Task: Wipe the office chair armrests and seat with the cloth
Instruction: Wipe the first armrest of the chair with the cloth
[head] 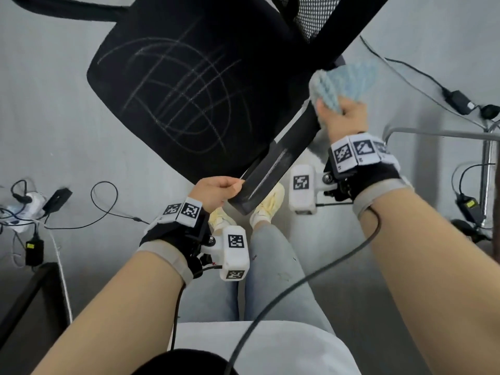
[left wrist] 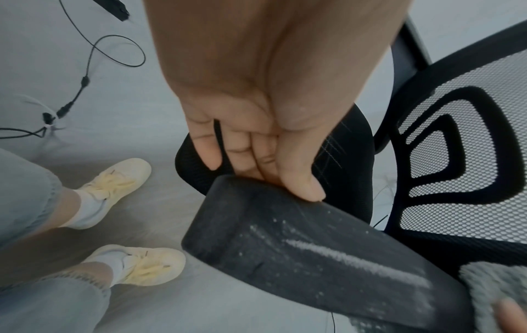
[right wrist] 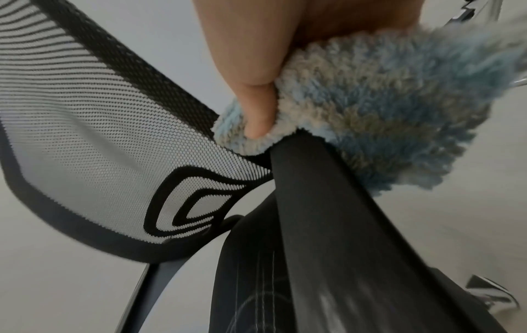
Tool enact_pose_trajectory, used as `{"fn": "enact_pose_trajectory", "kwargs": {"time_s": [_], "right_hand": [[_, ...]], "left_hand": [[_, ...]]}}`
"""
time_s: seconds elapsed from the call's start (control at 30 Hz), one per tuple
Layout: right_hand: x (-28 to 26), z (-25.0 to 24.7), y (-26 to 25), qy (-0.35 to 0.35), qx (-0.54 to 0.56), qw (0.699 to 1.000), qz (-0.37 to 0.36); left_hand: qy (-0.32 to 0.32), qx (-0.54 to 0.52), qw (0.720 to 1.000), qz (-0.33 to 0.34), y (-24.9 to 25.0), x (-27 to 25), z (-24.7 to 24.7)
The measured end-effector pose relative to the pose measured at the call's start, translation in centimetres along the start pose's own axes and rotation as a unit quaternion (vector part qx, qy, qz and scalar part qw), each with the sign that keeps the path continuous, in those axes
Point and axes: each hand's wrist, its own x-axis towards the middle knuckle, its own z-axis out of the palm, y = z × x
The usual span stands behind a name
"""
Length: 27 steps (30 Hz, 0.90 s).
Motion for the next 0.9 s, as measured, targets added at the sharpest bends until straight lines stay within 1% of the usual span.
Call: {"fn": "enact_pose_trajectory", "kwargs": {"time_s": [0.07,0.13,0.17,0.23,0.3,0.37,0.4,0.53,0.6,0.67,0.77,0.87,0.9], "right_hand": [[1.3,-0.2,-0.9,0.009,-0.021,0.999,-0.024],[2.7,-0.4,-1.4,0.02,-0.017,0.998,-0.055],[3.6,-0.7,-1.3,0.01,-0.006,0.996,-0.085],[4.2,-0.3,-0.8,-0.035,-0.048,0.993,-0.099],[5.0,0.2,-0.2,-0.034,-0.057,0.99,-0.121],[5.3,0.7,0.3,-0.018,-0.065,0.988,-0.136],[5.4,0.5,0.5,-0.015,-0.073,0.988,-0.138],[5.8,0.5,0.4,-0.001,-0.037,0.99,-0.134],[6.1,0.7,0.2,-0.008,-0.045,0.99,-0.135],[6.4,0.8,-0.1,-0.01,-0.049,0.989,-0.137],[6.2,1.7,-1.8,-0.001,-0.02,0.992,-0.127],[4.9,3.1,-2.8,-0.027,0.01,0.99,-0.138],[3.8,3.6,-2.9,-0.023,0.007,0.99,-0.14]], "left_hand": [[0.001,0.002,1.0,0.0,0.2,0.1,0.3],[-0.008,-0.005,1.0,-0.002,0.1,0.2,0.2],[-0.015,-0.009,1.0,-0.003,-0.1,0.1,0.0],[-0.024,-0.004,1.0,-0.004,-0.4,0.0,-0.2],[-0.017,0.012,1.0,0.009,-0.8,0.0,-0.3],[-0.002,0.027,0.999,0.029,-1.2,0.1,-0.1],[0.003,0.03,0.999,0.04,-1.4,0.3,0.0],[0.017,0.061,0.994,0.09,-1.3,1.0,0.3],[0.018,0.078,0.991,0.11,-1.1,1.2,0.3],[0.025,0.081,0.989,0.12,-0.8,1.3,0.2],[0.035,0.089,0.987,0.131,-0.3,1.5,-0.6],[0.052,0.082,0.986,0.137,-0.1,1.6,-2.1],[0.057,0.079,0.986,0.138,-0.2,1.6,-2.6]]}}
